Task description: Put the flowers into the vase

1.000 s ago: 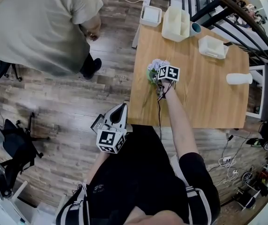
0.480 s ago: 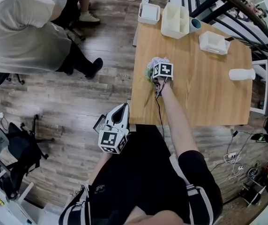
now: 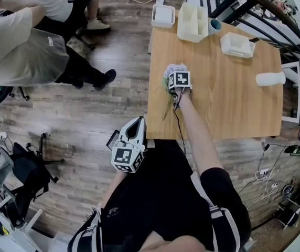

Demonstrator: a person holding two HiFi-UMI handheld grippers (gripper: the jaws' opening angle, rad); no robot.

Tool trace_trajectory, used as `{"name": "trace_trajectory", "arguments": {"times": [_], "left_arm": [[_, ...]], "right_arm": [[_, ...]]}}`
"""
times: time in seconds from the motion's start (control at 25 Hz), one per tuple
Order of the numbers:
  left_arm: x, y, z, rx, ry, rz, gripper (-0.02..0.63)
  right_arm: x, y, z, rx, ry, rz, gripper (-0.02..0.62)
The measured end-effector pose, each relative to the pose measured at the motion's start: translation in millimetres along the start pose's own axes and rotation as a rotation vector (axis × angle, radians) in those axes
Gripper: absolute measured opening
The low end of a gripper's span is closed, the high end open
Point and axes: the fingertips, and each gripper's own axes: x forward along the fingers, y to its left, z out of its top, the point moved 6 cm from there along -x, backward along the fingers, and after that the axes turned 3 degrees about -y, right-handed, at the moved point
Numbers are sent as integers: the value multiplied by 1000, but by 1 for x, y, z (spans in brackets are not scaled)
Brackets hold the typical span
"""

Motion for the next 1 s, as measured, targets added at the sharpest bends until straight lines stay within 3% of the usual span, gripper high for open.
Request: {"name": "trace_trajectory", "arguments": {"times": [0.28,0.52,0.76,0.88,1.0], "left_arm": [[-3,-1,2,12,-5,-14,26],[-8,-3,2,24,-14,-40,26],[-13,-9,3,17,-23,-90,26],[-12,-17,-1,22,-14,-131,26],[-12,-27,-7,15,7,-174,26]], "right_arm": [[-13,7,1,-15,-72,38,189],[-80,33,9,-191,-441,86,190],[-164,65,-20,-290,-767,113,190],[-204,74,-44,-291,-868,103,190],[-237,72,-70,-221,-932,72,190]]}}
